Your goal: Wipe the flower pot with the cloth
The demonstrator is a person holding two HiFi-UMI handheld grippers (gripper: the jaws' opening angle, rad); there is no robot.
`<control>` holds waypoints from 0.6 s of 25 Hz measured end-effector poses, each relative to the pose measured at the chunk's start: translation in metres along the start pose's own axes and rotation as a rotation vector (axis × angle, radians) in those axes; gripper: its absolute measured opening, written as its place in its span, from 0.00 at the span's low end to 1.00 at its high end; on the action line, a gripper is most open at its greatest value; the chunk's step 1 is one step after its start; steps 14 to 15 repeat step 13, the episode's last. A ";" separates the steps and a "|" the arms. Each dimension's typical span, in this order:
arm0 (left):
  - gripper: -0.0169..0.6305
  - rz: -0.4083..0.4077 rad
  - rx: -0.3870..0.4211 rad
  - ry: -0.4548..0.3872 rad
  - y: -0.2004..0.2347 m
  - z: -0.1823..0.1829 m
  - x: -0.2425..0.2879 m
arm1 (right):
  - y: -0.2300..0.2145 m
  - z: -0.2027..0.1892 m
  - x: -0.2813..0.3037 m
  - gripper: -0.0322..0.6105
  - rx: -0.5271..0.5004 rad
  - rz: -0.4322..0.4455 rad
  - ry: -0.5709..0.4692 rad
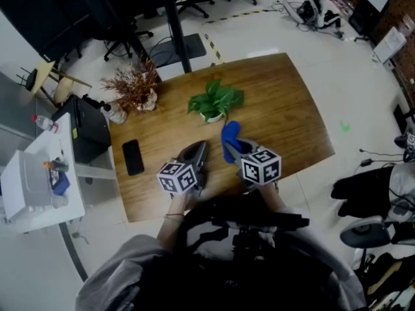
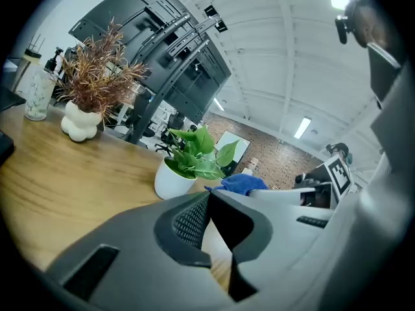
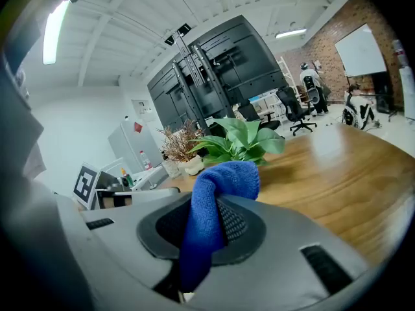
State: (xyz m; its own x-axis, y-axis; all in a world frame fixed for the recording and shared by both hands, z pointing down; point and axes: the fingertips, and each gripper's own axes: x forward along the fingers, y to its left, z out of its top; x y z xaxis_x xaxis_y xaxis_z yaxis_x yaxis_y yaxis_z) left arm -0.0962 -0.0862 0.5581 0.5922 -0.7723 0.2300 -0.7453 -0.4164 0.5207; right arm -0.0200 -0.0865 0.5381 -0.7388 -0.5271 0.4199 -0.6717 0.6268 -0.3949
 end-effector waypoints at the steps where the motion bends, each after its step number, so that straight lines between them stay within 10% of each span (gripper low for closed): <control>1: 0.04 -0.003 0.003 0.002 0.000 0.000 0.000 | 0.000 0.000 0.000 0.14 -0.003 -0.003 0.000; 15: 0.04 -0.024 -0.004 0.028 -0.006 -0.012 0.006 | -0.002 -0.005 -0.014 0.14 -0.005 -0.031 0.001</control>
